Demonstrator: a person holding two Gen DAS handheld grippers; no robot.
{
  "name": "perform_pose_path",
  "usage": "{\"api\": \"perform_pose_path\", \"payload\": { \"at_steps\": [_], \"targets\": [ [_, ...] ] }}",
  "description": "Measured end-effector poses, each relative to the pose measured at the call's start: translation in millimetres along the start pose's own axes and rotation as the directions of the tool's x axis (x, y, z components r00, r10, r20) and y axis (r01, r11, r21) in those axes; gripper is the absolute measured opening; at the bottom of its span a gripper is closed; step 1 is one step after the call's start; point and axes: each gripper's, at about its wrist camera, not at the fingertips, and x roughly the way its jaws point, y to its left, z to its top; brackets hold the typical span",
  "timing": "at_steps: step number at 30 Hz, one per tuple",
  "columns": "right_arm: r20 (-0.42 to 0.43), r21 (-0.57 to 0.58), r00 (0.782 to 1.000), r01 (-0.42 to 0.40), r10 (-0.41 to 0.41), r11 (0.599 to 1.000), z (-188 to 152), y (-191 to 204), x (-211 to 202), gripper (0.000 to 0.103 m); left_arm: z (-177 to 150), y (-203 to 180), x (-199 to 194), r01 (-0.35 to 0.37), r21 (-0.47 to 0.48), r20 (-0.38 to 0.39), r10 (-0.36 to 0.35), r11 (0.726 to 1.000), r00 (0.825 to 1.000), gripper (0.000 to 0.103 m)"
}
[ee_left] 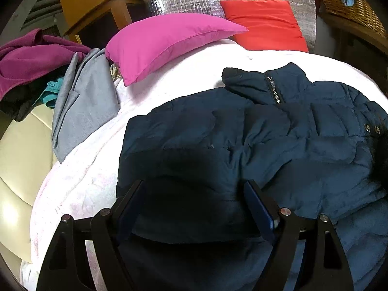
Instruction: Fold large clothes
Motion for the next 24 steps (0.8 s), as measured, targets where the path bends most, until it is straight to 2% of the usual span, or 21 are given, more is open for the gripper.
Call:
{"api": "perform_pose_path", "payload": {
  "at_steps": [6,12,14,16,24],
  "targets": [
    [-0.019,-0.009,1.000,-0.002,0.002,1.000,2.4,-0.6,6.2,0.047,-1.6,-3.2,1.4,-0.013,0.015,0.005,0.013,1.000,1.000,0.083],
    [-0.010,-0.002,1.000,-0.029,0.029,1.000,2.6,-1.1,-8.1,0.047,-2.4,-3.8,-3.4,-0.027,0.029,0.028,0.026,0.999,0.999,0.083],
    [0.023,-0.018,0.999,-0.026,0.027,1.000,3.1,-0.2,-18.3,0.049,-2.1,-3.7,-7.7,-0.030,0.031,0.044,0.028,0.999,0.999,0.083],
    [0.061,-0.027,0.998,-0.025,0.027,0.999,4.9,-1.7,-30.0,0.056,-0.8,-3.4,-12.2,-0.027,0.030,0.058,0.025,0.999,0.998,0.083],
    [0.230,0.029,0.973,-0.024,0.017,0.999,13.5,-31.0,-80.2,0.063,6.3,-3.9,-34.5,-0.020,0.014,0.126,0.018,1.000,0.992,0.083]
  ]
}}
